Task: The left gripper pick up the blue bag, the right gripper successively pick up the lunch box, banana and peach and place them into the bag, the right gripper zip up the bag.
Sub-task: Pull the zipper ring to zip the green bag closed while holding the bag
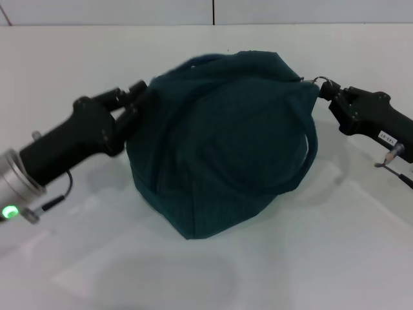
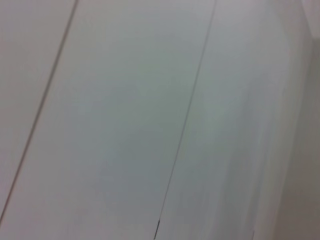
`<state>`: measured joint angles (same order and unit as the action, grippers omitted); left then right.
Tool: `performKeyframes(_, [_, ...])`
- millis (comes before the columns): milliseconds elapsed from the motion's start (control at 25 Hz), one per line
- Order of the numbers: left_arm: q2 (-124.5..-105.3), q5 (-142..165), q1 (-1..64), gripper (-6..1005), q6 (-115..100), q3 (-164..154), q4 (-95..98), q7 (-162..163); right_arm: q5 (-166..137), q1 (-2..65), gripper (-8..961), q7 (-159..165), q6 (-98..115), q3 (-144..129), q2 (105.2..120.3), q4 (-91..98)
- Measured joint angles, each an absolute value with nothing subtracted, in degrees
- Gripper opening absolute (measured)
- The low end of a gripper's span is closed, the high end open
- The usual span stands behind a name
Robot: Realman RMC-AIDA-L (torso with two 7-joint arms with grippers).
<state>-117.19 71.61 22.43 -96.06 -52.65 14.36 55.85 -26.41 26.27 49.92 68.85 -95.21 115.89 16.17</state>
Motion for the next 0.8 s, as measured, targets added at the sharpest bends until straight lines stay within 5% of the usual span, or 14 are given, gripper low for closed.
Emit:
performKeyframes(360, [-114.02,73.87,23.43,332,-94.46,-53.0,25.14,75.44,-26.29,26.25,16,50.28,72.83,-99.32,116.19,15.14])
performKeyframes(800, [-115.18,93.82,35.3,505,-90.53,-53.08,35.86,98.68,-26.08,26.12,16,50.45,78.85,-102.6,116.19,15.08])
